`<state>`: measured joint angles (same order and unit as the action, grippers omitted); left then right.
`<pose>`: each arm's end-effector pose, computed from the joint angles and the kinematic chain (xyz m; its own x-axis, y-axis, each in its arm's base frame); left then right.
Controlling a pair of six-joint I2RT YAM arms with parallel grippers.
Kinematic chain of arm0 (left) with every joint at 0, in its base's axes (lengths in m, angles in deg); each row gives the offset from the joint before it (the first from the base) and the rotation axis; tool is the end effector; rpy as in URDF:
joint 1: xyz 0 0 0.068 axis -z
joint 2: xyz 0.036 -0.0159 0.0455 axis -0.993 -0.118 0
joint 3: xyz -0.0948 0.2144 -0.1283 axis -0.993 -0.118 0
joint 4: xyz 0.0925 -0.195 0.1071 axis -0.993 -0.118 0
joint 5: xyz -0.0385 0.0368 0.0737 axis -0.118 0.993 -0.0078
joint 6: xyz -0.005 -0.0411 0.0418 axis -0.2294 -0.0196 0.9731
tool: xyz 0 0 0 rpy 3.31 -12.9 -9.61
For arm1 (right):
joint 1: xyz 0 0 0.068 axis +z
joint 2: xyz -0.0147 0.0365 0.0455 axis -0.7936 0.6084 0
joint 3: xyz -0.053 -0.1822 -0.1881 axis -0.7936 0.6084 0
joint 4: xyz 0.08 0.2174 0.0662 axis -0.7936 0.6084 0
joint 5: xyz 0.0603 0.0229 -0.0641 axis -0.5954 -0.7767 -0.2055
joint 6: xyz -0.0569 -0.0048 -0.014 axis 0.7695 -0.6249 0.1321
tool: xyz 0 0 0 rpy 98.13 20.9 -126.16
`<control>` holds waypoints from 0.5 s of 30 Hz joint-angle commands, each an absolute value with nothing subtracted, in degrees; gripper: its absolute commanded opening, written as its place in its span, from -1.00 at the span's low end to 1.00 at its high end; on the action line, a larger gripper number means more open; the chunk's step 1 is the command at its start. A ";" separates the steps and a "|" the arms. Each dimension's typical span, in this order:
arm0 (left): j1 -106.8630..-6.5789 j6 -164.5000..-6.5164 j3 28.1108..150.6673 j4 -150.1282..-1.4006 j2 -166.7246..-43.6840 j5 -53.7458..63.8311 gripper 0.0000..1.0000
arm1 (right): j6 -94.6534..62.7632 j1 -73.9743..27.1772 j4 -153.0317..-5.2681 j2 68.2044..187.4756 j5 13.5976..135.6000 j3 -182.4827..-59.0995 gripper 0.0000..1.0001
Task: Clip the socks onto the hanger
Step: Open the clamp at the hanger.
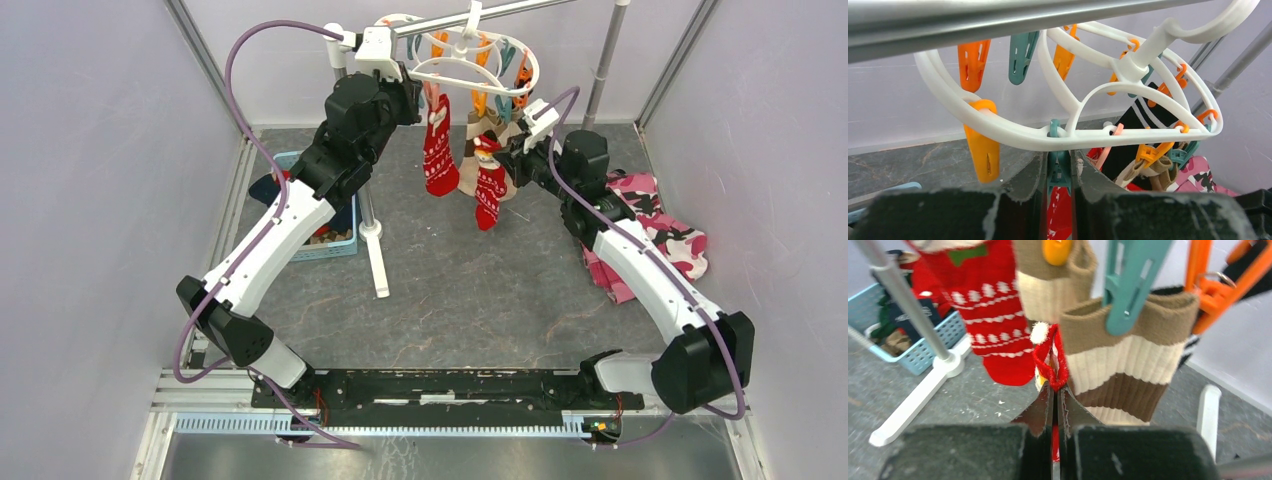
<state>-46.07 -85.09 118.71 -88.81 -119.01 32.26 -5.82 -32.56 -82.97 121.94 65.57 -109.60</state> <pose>0.2761 -0.1919 0.4804 -0.0422 -0.1976 -0.9794 0.3102 0.9292 -0.2008 0.2760 0.1132 0.3655 -0.0883 -0.0909 -0.9919 -0.6005 0.7994 -0.0198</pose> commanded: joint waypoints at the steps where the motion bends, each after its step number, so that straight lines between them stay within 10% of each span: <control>1: -45.07 -85.75 122.42 -89.39 -116.72 32.04 -0.94 | -3.20 -32.64 -82.22 117.08 54.17 -112.66 -1.00; 15: -42.27 -88.03 125.11 -91.49 -117.69 34.71 -0.96 | 2.73 -22.54 -68.41 119.02 49.80 -123.54 -1.00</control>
<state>-42.58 -85.26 122.73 -92.13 -118.99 33.82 0.19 -25.76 -72.57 116.69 50.89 -116.77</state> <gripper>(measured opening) 0.204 0.014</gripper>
